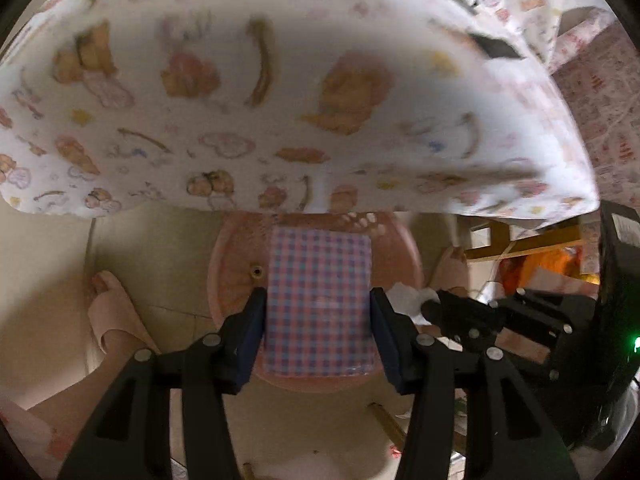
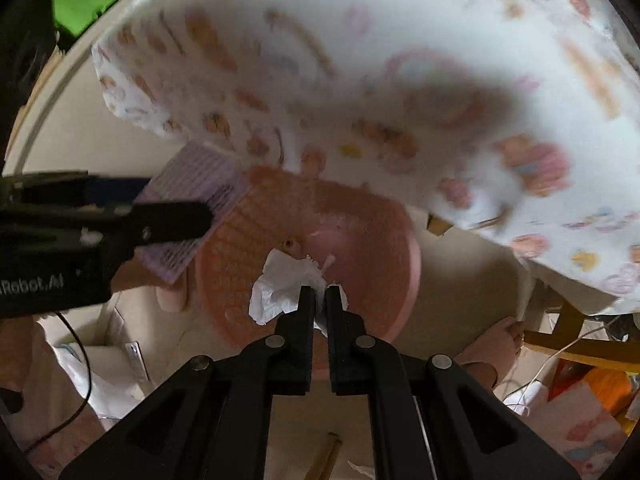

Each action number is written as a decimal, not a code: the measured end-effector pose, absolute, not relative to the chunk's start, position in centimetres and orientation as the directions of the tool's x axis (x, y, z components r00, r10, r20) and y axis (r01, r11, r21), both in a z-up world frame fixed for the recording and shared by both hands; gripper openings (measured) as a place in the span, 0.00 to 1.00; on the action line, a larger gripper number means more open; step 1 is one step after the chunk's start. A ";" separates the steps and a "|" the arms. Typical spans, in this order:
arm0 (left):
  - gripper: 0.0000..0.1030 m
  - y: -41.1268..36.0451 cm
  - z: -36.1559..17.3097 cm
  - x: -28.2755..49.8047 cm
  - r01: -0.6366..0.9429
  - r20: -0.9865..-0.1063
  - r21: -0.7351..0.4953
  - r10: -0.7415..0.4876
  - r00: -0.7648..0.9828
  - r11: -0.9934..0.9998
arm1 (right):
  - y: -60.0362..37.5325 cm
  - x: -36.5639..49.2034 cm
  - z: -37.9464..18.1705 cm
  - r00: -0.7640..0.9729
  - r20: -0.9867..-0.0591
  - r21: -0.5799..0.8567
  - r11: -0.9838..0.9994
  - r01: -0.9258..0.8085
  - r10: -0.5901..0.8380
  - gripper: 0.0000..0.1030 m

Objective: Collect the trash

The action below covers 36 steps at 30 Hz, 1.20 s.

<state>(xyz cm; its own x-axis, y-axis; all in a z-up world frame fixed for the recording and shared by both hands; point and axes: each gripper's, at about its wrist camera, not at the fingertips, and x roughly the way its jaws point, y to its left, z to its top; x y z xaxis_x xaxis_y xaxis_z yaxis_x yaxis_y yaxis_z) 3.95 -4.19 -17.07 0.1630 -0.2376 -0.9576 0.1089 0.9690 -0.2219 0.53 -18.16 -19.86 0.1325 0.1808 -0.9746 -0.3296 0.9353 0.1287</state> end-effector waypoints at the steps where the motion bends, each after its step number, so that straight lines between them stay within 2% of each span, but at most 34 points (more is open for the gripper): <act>1: 0.47 -4.2 -17.7 4.1 0.105 -0.963 -0.202 -0.217 0.163 0.974 | -18.1 0.6 -20.6 0.117 -0.977 0.134 0.939 -0.318 0.179 0.05; 8: 0.47 -2.8 -21.5 4.8 -0.008 -0.978 -0.197 -0.197 0.065 0.980 | -19.2 1.1 -24.1 0.046 -0.986 0.145 0.961 -0.235 0.160 0.06; 12: 0.51 -3.0 -21.4 4.7 -0.040 -0.975 -0.217 -0.215 0.053 0.975 | -20.6 1.7 -24.1 0.023 -0.984 0.168 0.969 -0.183 0.175 0.07; 14: 0.58 -3.5 -20.4 4.7 -0.021 -0.976 -0.202 -0.200 0.085 0.979 | -21.1 2.0 -23.5 0.040 -0.981 0.180 0.969 -0.172 0.189 0.09; 17: 0.66 -3.7 -18.5 4.8 -0.013 -0.972 -0.190 -0.186 0.144 0.982 | -21.4 2.3 -22.4 0.071 -0.982 0.161 0.975 -0.155 0.173 0.19; 23: 0.71 -3.5 -12.7 5.0 0.018 -0.936 -0.131 -0.129 0.328 0.991 | -21.4 2.4 -17.7 0.175 -0.960 0.199 0.971 -0.135 0.221 0.21; 25: 0.73 -3.5 -10.7 5.1 0.032 -0.912 -0.121 -0.124 0.392 0.992 | -21.4 2.2 -15.3 0.244 -0.939 0.212 0.966 -0.146 0.243 0.33; 27: 0.80 -3.5 -8.8 5.0 0.041 -0.883 -0.105 -0.113 0.456 0.994 | -21.6 1.9 -13.6 0.309 -0.921 0.200 0.968 -0.149 0.238 0.37; 32: 0.81 -3.2 -6.4 4.8 0.062 -0.834 -0.072 -0.095 0.543 0.995 | -22.0 1.4 -9.9 0.451 -0.867 0.142 0.973 -0.181 0.210 0.41; 36: 0.82 -2.7 -5.6 5.1 0.052 -0.817 -0.077 -0.092 0.569 0.996 | -22.9 1.3 -7.8 0.525 -0.823 0.162 0.975 -0.154 0.219 0.43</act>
